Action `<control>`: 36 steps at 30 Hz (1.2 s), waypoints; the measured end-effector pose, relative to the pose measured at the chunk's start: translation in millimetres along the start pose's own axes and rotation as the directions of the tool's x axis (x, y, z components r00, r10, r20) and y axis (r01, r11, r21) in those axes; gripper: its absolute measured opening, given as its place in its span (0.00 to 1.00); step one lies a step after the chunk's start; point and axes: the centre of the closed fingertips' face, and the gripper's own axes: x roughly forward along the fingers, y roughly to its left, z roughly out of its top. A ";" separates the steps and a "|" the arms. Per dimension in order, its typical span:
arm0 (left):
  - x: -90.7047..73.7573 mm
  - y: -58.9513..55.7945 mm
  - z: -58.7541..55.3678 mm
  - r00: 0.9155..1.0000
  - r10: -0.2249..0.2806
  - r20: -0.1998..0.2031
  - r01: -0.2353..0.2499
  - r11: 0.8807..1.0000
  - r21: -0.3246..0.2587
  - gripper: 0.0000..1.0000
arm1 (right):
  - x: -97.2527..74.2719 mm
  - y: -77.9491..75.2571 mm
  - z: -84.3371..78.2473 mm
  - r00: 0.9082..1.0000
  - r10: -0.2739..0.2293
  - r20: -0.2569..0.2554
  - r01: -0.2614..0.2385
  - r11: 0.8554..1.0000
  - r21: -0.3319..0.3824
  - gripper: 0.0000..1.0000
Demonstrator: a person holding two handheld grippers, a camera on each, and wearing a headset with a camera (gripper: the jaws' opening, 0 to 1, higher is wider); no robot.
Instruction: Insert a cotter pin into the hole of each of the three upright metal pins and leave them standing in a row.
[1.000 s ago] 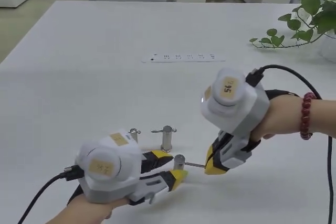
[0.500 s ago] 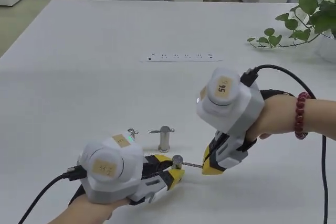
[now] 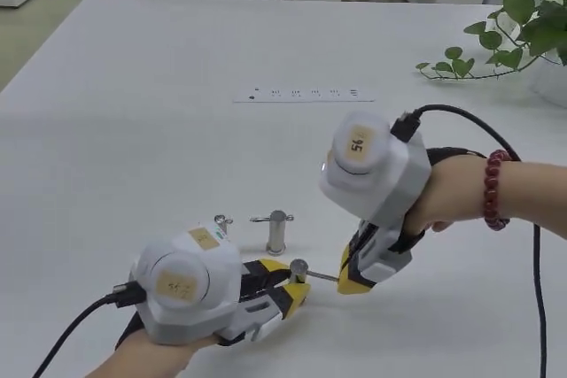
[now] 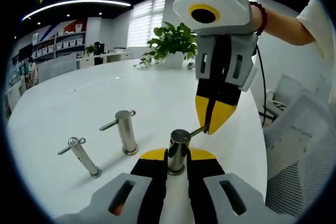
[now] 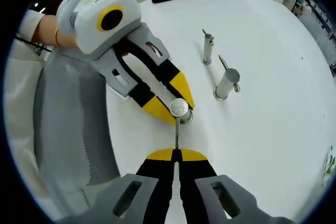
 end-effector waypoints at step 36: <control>3.3 0.4 -4.9 1.000 0.026 0.012 -0.026 1.000 -0.002 0.12 | 5.4 4.8 8.6 0.997 0.055 0.052 -0.065 0.975 0.213 0.04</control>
